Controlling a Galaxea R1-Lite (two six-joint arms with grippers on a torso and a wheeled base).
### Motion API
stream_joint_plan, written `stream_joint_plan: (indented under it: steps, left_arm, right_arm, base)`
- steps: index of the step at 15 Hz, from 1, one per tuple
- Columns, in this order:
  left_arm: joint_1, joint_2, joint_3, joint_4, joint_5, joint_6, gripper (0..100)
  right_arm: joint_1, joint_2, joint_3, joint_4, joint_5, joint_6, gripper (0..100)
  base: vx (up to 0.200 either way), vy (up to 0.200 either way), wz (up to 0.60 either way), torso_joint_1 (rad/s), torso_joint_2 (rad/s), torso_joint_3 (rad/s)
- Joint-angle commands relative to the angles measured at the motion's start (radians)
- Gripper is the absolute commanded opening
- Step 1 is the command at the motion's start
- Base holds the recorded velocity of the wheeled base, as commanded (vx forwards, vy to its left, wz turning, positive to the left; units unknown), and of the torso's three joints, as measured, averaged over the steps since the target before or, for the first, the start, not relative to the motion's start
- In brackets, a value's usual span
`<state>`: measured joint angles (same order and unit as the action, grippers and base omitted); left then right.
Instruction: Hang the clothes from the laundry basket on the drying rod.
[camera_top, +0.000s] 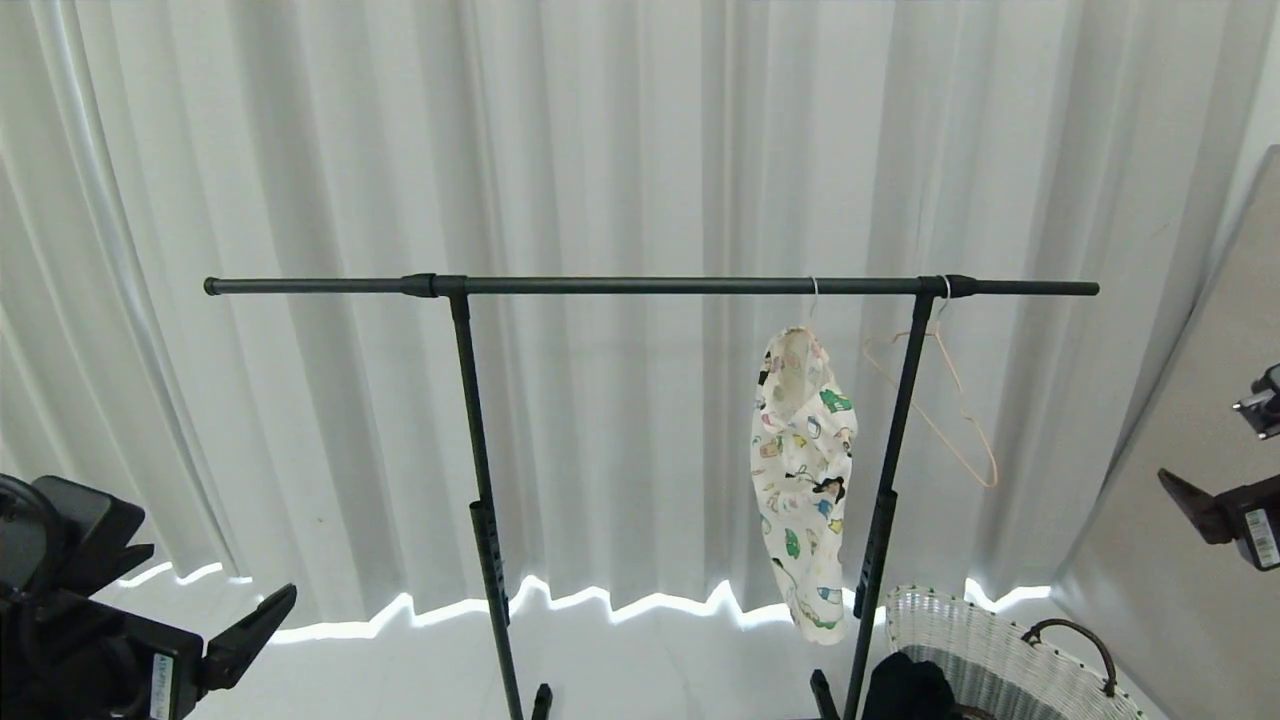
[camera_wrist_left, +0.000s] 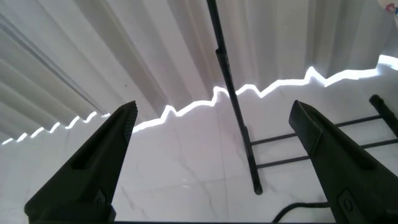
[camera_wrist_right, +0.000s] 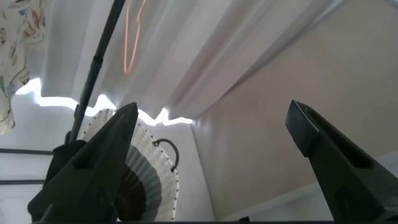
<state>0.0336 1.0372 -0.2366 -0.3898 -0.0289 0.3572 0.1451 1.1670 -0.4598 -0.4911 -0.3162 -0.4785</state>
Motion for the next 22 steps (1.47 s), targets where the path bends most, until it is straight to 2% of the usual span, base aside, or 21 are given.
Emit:
stream_joint_plan:
  steps: [1,8,22]
  left_arm:
    - [0.0,-0.025,0.028,-0.001,0.0,0.0,100]
    - [0.002,-0.011,-0.015,-0.001,0.107,0.0,100]
    - [-0.004,-0.011,0.013,-0.001,0.104,0.0,100]
  right_arm:
    - [-0.009,-0.026,0.023,0.0,0.0,-0.002,100]
    - [-0.029,-0.036,0.003,0.0,-0.001,-0.002,100]
    - [-0.079,-0.03,0.012,0.002,0.0,-0.022,100]
  base:
    - [0.0,0.0,0.0,0.0,0.0,0.0]
    - [0.0,0.0,0.0,0.0,0.0,0.0]
    - [0.0,0.0,0.0,-0.207,0.47,0.263]
